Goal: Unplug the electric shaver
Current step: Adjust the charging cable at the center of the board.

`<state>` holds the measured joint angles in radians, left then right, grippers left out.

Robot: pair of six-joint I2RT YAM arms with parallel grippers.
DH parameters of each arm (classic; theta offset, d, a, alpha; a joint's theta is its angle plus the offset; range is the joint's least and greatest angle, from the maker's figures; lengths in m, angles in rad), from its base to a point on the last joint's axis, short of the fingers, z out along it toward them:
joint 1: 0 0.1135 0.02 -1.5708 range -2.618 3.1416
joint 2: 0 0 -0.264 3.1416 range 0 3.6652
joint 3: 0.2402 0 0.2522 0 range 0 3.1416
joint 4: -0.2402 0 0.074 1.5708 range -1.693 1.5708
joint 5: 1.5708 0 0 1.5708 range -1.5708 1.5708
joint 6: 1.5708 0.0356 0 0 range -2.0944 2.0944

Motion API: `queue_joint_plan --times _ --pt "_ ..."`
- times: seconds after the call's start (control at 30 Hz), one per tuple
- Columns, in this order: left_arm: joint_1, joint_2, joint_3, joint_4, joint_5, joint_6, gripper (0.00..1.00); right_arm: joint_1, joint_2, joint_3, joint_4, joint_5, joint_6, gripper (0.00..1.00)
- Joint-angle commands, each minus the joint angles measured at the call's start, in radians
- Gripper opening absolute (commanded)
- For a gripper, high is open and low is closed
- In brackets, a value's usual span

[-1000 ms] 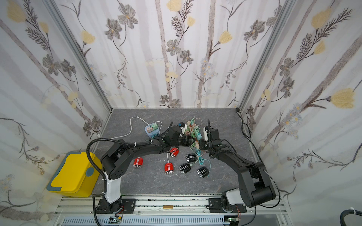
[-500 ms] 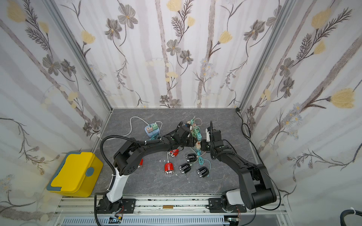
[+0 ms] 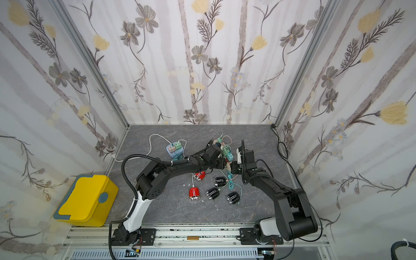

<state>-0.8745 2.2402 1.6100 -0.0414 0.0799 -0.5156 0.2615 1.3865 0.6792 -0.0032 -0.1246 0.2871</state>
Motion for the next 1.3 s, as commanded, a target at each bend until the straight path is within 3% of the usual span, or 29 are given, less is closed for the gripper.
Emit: queue_joint_plan --times 0.0,0.2,0.37,0.47,0.8,1.1,1.27 --pt "-0.003 0.022 0.019 -0.050 0.010 0.015 0.43 0.001 -0.001 -0.004 0.030 -0.003 0.011 0.42" --pt "-0.008 0.057 0.058 -0.096 -0.006 0.023 0.34 -0.001 -0.010 -0.002 0.025 0.003 0.011 0.42" --pt "-0.006 0.045 0.059 -0.097 0.004 0.021 0.11 -0.008 -0.009 0.003 0.019 0.007 0.010 0.42" --pt "-0.001 0.006 0.037 -0.078 0.010 0.019 0.04 -0.016 -0.005 0.005 0.017 0.013 0.012 0.42" --pt "0.054 -0.180 -0.072 -0.044 0.080 0.017 0.00 -0.035 0.037 0.009 0.021 -0.008 0.017 0.42" --pt "0.114 -0.278 -0.172 -0.087 0.072 0.056 0.02 -0.031 0.060 0.005 0.030 -0.025 0.018 0.45" --pt "0.151 -0.290 -0.189 -0.143 -0.001 0.107 0.03 -0.031 0.054 0.009 0.027 -0.020 0.020 0.46"
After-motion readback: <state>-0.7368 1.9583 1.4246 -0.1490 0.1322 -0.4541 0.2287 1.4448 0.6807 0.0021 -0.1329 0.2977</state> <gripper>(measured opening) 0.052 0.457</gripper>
